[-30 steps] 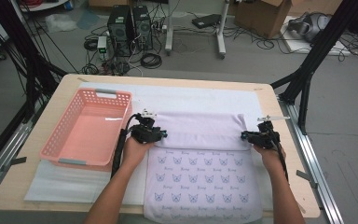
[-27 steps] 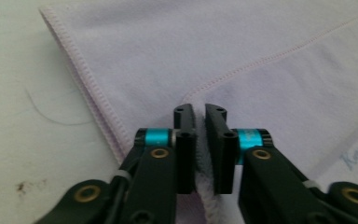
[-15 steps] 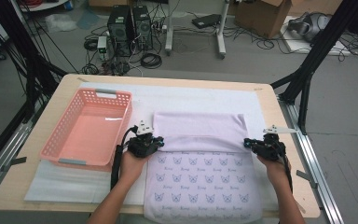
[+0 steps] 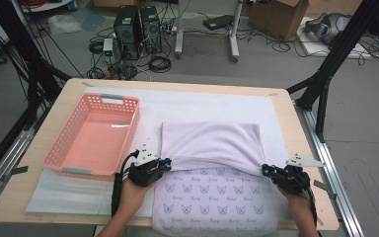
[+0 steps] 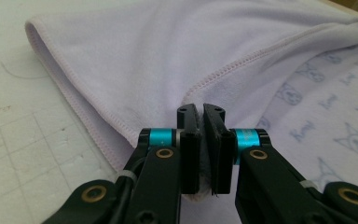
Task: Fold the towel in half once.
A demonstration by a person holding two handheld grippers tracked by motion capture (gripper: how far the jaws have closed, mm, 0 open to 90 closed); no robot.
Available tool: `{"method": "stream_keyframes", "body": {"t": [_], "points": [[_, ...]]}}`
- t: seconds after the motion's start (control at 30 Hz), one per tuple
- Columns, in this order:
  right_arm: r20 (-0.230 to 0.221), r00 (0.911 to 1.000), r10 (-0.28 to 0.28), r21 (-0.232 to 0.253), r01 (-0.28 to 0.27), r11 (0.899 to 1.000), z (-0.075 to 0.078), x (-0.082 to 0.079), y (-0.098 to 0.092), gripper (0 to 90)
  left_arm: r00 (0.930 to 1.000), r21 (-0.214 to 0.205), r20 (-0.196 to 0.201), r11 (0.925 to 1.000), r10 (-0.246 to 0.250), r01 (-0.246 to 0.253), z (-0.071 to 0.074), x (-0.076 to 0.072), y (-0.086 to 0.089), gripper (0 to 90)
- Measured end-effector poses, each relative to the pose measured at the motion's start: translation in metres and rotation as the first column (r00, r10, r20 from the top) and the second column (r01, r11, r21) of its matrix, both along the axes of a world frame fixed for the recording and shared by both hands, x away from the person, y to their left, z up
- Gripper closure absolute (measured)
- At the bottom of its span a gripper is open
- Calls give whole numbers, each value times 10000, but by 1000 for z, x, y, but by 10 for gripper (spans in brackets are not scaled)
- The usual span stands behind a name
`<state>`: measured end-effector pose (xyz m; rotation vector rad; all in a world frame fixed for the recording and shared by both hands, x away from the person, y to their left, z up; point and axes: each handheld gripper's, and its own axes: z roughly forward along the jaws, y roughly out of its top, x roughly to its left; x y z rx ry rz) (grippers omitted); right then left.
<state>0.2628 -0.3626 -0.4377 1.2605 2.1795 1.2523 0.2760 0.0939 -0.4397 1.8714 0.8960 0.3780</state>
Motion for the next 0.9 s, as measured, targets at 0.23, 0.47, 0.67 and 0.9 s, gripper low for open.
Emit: {"method": "stream_keyframes", "body": {"t": [0.23, 0.47, 0.67, 0.9], "points": [[64, 9996, 285, -9, -285, 9996, 4, -24, -3, 854, 9998, -249, -17, 9995, -173, 173, 2, -26, 6, 847], [-8, 9986, 528, -34, -528, 9986, 3, -52, -4, 854, 9992, -252, -145, 9990, -383, 379, -1, -45, 11, 847], [-103, 9973, 731, -138, -733, 9972, 0, -68, -2, 854, 9976, -152, -285, 9979, -626, 622, -5, -63, 14, 846], [-154, 9960, 875, -365, -880, 9954, -3, -86, -3, 854, 9963, -237, -289, 9965, -804, 797, -5, -75, 15, 846]]}}
